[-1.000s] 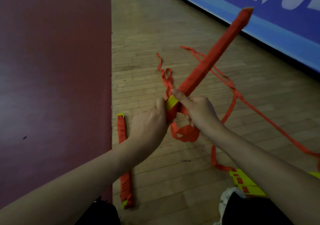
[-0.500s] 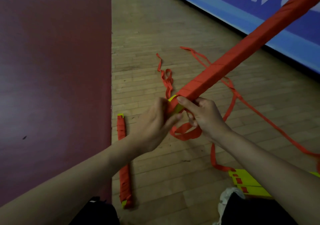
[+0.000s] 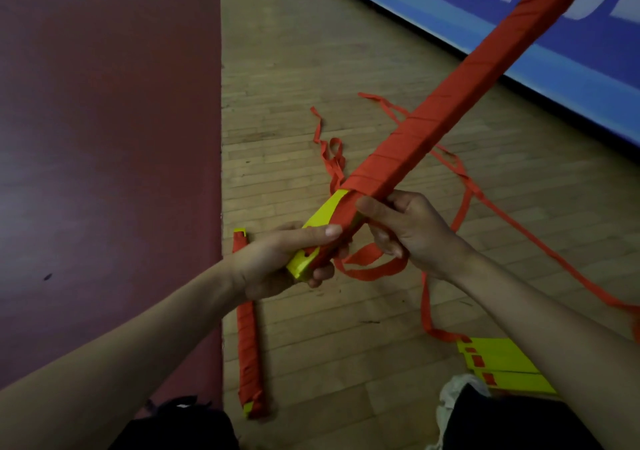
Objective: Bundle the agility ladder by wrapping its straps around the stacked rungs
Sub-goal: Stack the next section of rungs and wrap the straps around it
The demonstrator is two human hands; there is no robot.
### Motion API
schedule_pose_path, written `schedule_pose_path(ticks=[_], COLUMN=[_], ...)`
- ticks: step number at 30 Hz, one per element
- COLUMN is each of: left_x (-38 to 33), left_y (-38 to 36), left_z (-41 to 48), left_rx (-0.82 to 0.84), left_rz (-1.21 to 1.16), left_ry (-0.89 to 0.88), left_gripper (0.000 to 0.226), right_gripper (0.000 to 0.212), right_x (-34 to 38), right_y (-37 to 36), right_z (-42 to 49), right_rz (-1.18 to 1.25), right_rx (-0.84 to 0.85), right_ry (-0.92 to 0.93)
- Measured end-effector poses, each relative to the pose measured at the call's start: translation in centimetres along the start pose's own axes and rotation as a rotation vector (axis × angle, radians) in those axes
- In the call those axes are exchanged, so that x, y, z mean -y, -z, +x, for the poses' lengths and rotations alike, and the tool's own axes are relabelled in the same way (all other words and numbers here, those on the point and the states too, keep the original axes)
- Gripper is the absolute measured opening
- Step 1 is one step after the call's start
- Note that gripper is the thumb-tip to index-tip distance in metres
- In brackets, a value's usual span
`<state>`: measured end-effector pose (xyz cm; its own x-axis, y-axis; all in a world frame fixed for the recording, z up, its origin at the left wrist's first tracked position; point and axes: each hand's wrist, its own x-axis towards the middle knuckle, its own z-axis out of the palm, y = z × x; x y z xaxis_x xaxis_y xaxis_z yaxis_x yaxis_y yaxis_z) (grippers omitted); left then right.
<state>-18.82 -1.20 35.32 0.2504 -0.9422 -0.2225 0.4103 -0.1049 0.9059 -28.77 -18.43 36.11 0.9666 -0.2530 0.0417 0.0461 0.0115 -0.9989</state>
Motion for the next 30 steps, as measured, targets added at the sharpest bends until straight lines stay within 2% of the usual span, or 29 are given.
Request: schedule_pose_path(ticks=[3,5,8,11,13,17,19,23,27,30], left_x=[-0.1,-0.3,-0.4,-0.3,-0.2,0.0,0.2,0.4,0.7,0.9], left_y=[0.0,0.2,0.2,0.2,0.2,-0.1,-0.3,-0.3,-0.2,-0.3], left_z=[0.2,0.2,0.1,0.3,0.6,0.8,1.1,1.4,1.5,1.6], left_rx=[-0.011,-0.038,-0.108,-0.173,-0.214,-0.281,-0.329,-0.42,-0.421,-0.469], left_rz=[0.07,0.122,0.169,0.217,0.263,0.346,0.377,0.472,0.506,0.597], left_ry=[-0.066,-0.093,-0.114,-0.13,-0.148,-0.211,-0.23,-0.245,-0.253,-0.264], left_gripper=[0.055,0.036,0.015,0.016,0.02,0.021,0.021,0.018,0.016,0.021], right_gripper=[0.034,0.033,0.022,0.013,0.014,0.002,0.004,0.01,0.016,0.024], right_x=[0.2,0.0,-0.7,-0.7,-0.6,-0.9,-1.2,-1.0,-0.8,-0.7], right_y=[0.9,1.7,2.1,1.9,1.6,0.5,0.4,0.5,1.2,1.2], right_z=[0.1,0.1,-0.2,-0.1,-0.1,0.0,0.4,0.5,0.0,-0.2], right_rz=[-0.049,-0.035,-0.046,-0.101,-0.148,-0.174,-0.232,-0.175,-0.18,-0.134], right_rx=[0.053,0.122,0.146,0.018,-0.062,-0.149,-0.184,-0.155,-0.049,-0.097], right_ry=[-0.069,-0.148,-0.204,-0.153,-0.127,-0.107,-0.119,-0.176,-0.27,-0.277])
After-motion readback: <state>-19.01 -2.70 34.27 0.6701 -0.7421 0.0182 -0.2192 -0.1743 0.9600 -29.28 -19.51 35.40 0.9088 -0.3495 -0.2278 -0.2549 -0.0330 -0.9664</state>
